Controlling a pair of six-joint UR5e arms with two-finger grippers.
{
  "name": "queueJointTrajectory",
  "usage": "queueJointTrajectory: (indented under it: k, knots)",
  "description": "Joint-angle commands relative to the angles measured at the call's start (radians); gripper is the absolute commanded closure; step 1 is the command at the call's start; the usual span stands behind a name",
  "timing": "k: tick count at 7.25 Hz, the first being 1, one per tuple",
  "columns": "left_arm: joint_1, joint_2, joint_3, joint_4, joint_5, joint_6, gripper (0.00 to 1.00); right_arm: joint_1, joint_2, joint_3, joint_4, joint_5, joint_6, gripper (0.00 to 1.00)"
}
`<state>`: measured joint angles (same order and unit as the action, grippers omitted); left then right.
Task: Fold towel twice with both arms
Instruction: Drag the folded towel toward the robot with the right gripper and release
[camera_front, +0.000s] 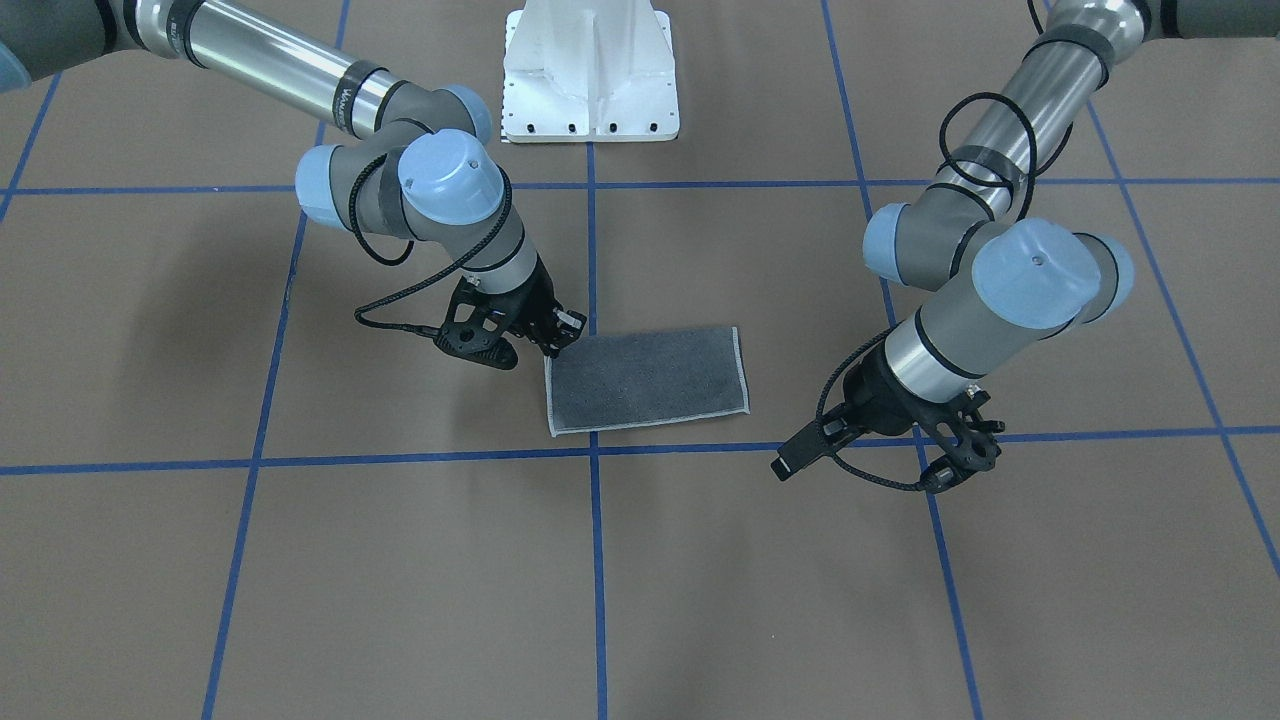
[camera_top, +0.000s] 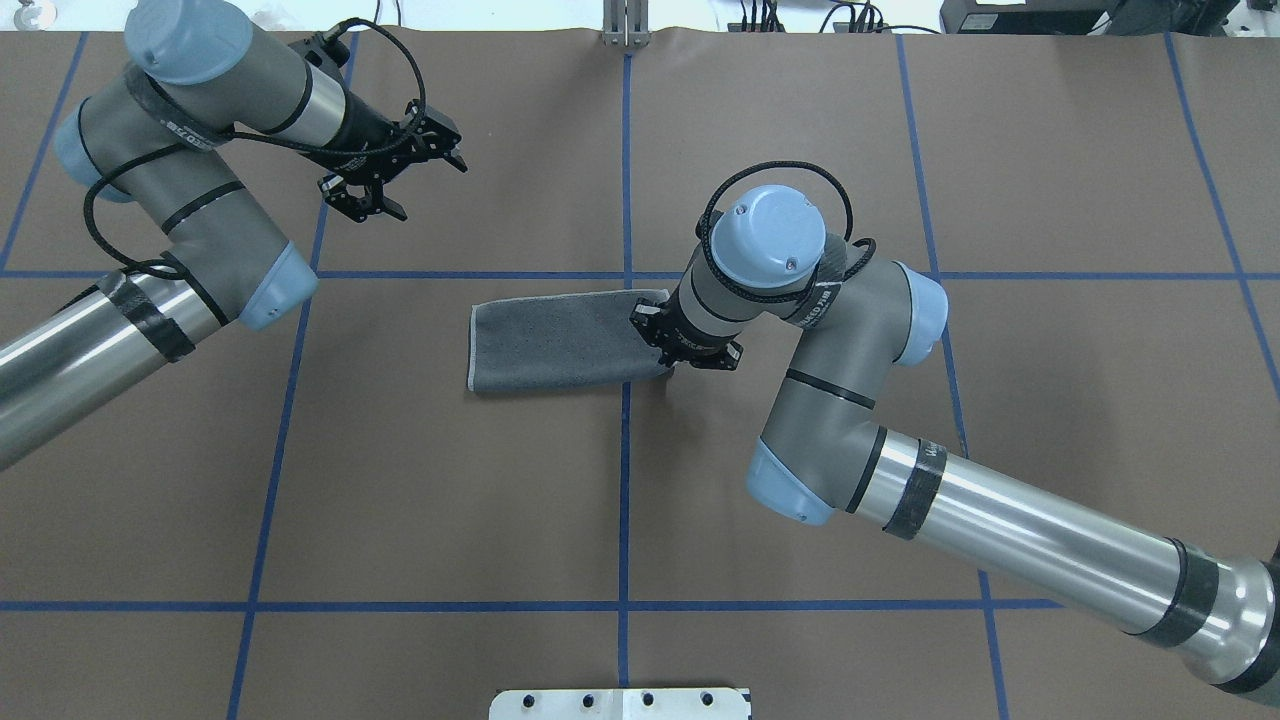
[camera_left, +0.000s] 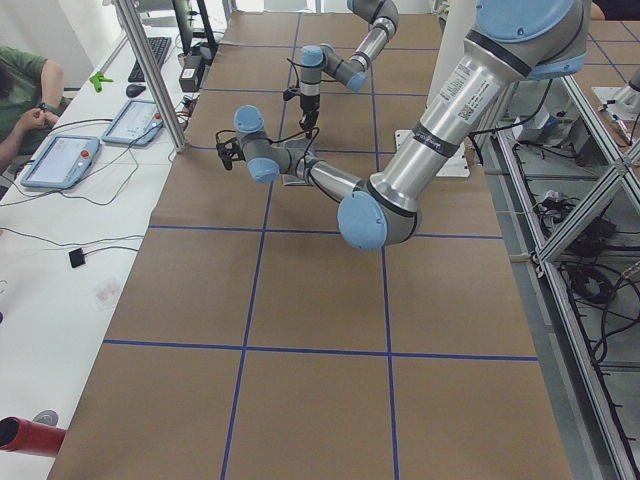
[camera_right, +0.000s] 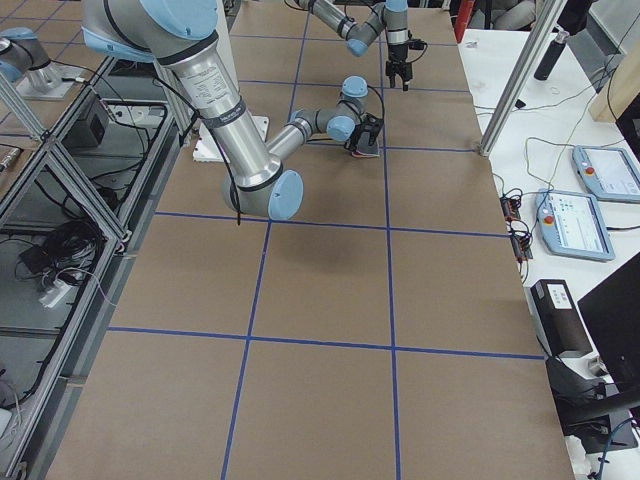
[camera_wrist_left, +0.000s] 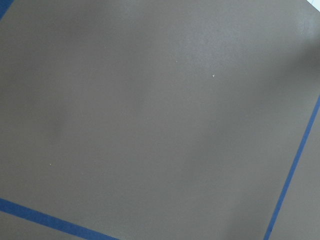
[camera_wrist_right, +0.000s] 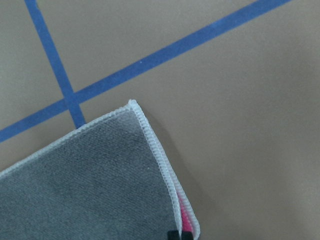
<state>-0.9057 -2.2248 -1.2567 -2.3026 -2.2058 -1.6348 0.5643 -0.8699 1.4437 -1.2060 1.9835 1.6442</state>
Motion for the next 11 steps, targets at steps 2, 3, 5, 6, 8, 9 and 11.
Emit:
queueJointTrajectory:
  k: [2,3,5,6,8,9,11]
  knots:
    - [-0.021,0.001,-0.001,0.000,-0.006,0.003,0.00,-0.071,0.000,0.128,0.000,0.090,0.006,1.00]
    - [-0.024,0.008,-0.003,0.000,-0.006,0.003,0.00,-0.133,0.024,0.133,0.002,0.084,0.008,1.00]
    - [-0.033,0.016,-0.003,-0.003,-0.006,0.004,0.00,-0.249,0.095,0.116,0.002,0.028,0.006,1.00]
    - [-0.035,0.017,-0.001,-0.003,-0.006,0.016,0.00,-0.283,0.121,0.103,0.005,-0.026,0.006,1.00]
    - [-0.035,0.036,-0.001,-0.006,-0.006,0.046,0.00,-0.285,0.154,0.060,0.023,-0.031,0.006,0.25]
    - [-0.033,0.036,-0.001,-0.006,-0.006,0.046,0.00,-0.282,0.154,0.060,0.034,-0.035,0.015,0.01]
    - [-0.035,0.036,-0.001,-0.006,-0.006,0.047,0.00,-0.227,0.155,0.069,0.034,-0.028,0.045,0.00]
